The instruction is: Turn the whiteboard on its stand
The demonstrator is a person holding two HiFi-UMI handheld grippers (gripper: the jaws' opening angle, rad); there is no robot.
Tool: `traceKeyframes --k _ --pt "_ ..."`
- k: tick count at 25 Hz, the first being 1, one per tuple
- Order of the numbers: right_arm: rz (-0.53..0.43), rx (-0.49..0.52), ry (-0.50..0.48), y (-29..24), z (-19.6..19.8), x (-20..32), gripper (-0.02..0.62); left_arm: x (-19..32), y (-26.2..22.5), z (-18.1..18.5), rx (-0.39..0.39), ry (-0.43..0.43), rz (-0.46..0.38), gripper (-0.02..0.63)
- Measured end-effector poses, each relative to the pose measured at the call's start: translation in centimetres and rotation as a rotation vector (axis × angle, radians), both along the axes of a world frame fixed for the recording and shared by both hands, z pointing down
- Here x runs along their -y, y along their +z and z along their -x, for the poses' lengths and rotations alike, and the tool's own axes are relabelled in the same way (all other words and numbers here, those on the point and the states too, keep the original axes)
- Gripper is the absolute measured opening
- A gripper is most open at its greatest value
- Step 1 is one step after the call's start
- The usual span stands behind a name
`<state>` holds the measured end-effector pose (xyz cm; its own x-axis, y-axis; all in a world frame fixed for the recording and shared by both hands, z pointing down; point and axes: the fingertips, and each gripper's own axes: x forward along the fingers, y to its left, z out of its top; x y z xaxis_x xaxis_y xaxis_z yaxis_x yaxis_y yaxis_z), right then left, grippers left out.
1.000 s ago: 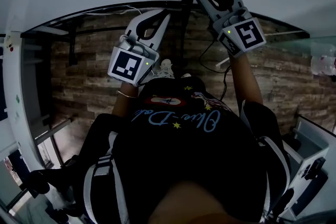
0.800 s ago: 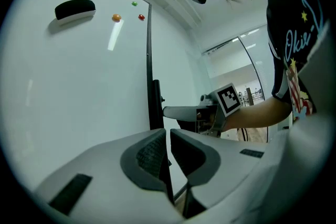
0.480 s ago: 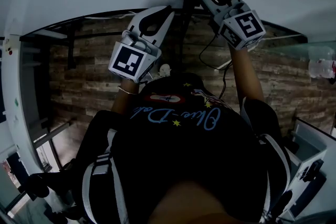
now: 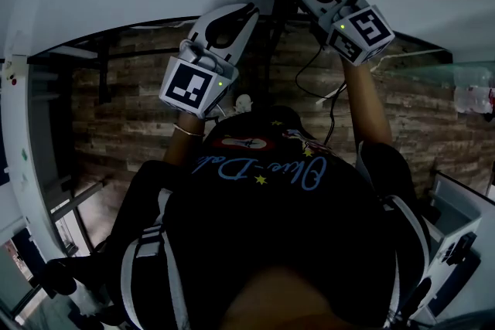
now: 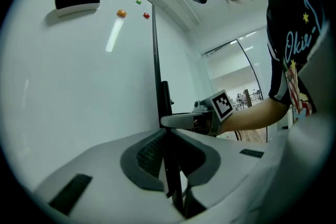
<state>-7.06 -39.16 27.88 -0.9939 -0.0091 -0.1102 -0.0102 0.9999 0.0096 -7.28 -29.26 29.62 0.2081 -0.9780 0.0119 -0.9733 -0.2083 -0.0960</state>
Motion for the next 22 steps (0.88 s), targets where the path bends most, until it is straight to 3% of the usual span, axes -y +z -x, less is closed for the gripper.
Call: traceKeyframes --k 22 --pt "0.007 -0.060 -0.011 -0.26 -0.04 -0.62 0.176 -0.29 -0.05 0.78 -0.010 -0.005 -0.005 0.040"
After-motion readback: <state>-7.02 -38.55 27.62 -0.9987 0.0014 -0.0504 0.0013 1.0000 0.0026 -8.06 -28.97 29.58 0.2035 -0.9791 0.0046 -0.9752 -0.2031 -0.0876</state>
